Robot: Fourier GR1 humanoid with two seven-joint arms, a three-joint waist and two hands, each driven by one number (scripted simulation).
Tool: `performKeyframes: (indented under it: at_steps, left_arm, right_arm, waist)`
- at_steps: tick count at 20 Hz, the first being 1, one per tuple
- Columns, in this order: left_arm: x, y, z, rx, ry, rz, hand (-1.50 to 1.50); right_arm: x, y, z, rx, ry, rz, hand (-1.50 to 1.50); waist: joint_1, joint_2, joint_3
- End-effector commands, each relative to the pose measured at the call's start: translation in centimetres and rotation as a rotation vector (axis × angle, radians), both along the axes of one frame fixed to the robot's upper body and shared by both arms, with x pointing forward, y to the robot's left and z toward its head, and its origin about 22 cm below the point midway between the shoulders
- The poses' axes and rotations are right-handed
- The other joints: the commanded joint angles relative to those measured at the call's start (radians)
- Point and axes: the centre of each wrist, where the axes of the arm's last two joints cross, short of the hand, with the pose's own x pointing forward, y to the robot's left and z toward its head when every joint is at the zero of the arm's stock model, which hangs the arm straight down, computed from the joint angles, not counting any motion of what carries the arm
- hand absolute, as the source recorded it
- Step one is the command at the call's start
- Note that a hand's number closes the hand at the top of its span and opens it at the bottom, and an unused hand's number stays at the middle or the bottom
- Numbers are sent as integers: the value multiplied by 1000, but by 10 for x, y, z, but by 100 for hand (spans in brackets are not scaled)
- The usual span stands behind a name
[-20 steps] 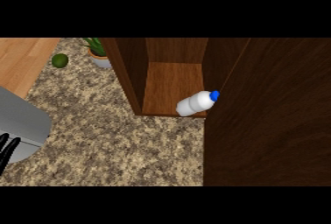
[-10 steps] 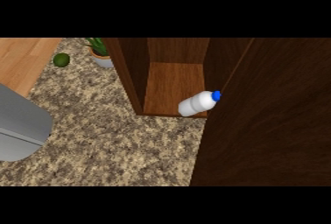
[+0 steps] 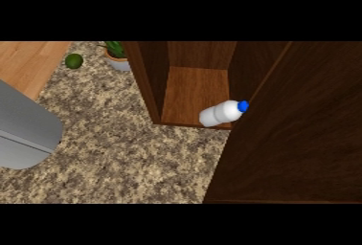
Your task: Pick up the bottled water, place it into the cabinet and close the cabinet
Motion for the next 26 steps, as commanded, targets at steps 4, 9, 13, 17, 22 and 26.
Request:
performKeyframes:
  at_steps: [4,9,13,17,22,26]
  left_arm:
    - [-3,13,3,-9,-3,-1,-150]
    - [-2,25,15,3,-32,-32,-150]
    - [-10,33,12,0,-18,-53,-150]
    - [-12,33,15,-13,-35,-49,-150]
    - [-27,57,8,-21,-25,-3,-150]
    - [-44,58,9,-17,-25,7,-150]
  right_arm:
    - [1,45,26,82,-47,-51,150]
    - [13,74,29,7,-2,42,150]
    - [27,91,32,-76,34,188,150]
    - [46,113,47,-76,22,319,150]
    - [86,138,74,-117,129,255,150]
    - [110,156,72,-72,245,186,150]
  waist:
    - [3,13,3]
    - [45,26,6]
    - [78,35,7]
    - [49,34,14]
    - [5,30,16]
    - [-9,29,20]
